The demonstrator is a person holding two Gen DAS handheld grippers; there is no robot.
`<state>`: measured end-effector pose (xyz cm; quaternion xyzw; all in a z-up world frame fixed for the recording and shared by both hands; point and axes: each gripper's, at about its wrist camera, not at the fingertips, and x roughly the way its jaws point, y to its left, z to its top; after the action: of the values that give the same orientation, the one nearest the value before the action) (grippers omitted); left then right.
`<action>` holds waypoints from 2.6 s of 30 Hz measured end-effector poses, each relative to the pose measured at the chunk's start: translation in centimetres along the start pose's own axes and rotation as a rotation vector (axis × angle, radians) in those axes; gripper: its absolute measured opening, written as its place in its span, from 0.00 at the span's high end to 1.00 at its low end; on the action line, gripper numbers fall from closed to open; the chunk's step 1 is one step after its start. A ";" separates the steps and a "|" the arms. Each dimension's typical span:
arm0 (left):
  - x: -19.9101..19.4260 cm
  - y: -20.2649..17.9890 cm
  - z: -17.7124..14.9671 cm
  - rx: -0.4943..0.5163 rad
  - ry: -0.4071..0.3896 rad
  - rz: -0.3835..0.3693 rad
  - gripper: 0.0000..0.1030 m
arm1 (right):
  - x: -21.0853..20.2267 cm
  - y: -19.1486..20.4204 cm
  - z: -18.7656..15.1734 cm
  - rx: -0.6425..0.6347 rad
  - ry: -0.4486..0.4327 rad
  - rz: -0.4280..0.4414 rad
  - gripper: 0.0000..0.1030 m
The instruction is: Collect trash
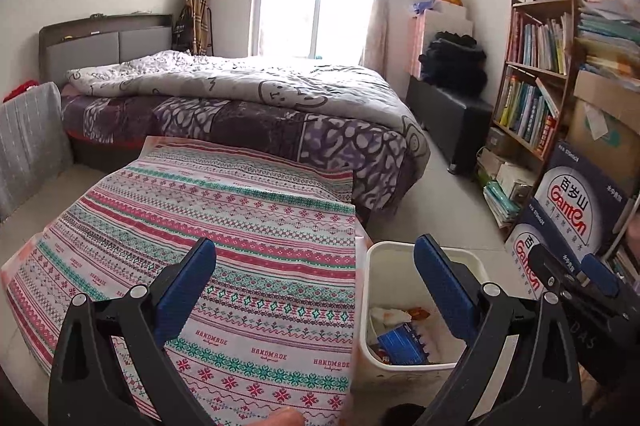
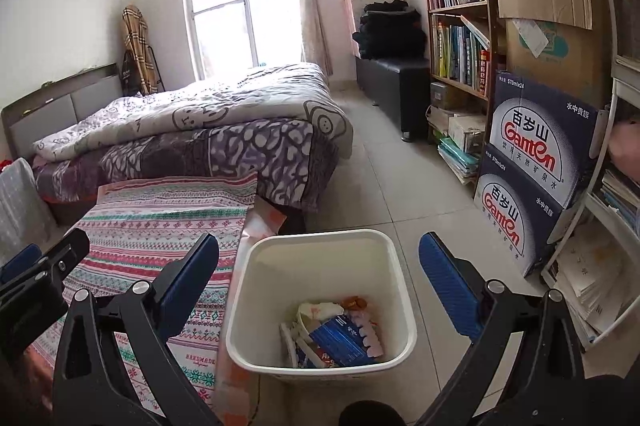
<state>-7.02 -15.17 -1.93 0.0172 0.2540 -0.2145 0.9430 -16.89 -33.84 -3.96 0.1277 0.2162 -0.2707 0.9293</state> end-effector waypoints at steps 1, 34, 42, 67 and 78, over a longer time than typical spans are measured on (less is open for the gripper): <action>0.1 0.0 0.0 -0.002 0.000 0.001 0.06 | 0.0 0.0 0.0 0.000 0.000 0.000 0.07; 1.4 -2.2 -0.4 0.026 0.035 -0.048 0.06 | 0.4 -1.7 0.1 0.016 0.012 -0.035 0.07; 1.8 -2.7 -0.4 0.035 0.043 -0.052 0.06 | 0.7 -2.2 0.2 0.030 0.021 -0.038 0.07; 2.2 -2.2 -0.5 0.025 0.053 -0.045 0.06 | 0.8 -2.1 0.1 0.027 0.024 -0.037 0.07; 2.2 -2.4 -0.8 0.044 0.046 -0.051 0.07 | 1.2 -2.2 -0.2 0.022 0.032 -0.031 0.07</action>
<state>-6.68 -18.16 -3.50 0.0363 0.2714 -0.2433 0.9305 -17.28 -36.09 -4.95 0.1390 0.2301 -0.2852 0.9200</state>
